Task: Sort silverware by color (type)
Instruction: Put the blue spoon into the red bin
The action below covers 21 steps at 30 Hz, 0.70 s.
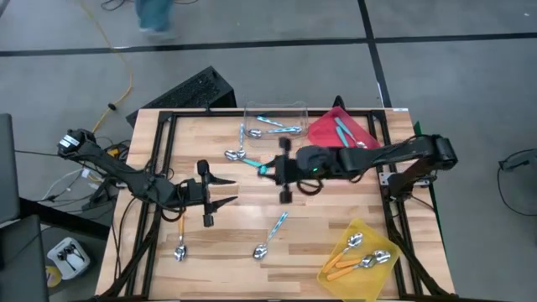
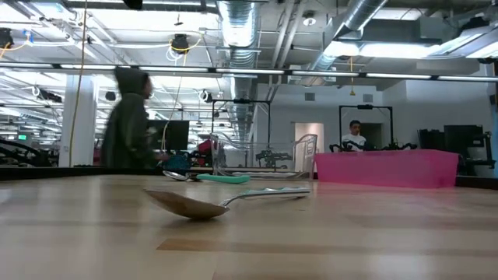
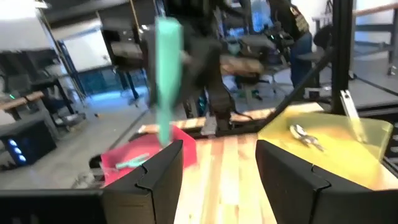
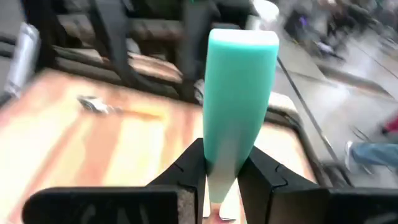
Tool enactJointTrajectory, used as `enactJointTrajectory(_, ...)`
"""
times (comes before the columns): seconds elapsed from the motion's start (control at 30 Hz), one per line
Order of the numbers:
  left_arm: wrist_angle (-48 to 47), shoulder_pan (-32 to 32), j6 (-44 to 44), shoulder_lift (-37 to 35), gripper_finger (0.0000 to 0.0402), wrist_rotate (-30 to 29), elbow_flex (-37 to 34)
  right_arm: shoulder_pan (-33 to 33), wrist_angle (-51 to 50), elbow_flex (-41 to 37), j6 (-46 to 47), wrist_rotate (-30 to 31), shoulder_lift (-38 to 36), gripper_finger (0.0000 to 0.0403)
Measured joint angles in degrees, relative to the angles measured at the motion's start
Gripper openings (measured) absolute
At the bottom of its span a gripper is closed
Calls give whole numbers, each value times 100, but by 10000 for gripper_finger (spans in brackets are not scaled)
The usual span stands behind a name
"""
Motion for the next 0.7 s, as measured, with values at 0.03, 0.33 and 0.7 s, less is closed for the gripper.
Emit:
enactJointTrajectory(0.03,-228,-24,-113,-49,189,-6,62,-6,-271,15,11,135,-154,91)
enactJointTrajectory(0.33,-1016,-62,-667,-384,190,-125,230,-253,-2874,18,935,1658,-1477,91)
enactJointTrajectory(0.7,-1324,-59,-925,-373,190,-242,225,-2272,-4988,9,2628,1655,-1615,91)
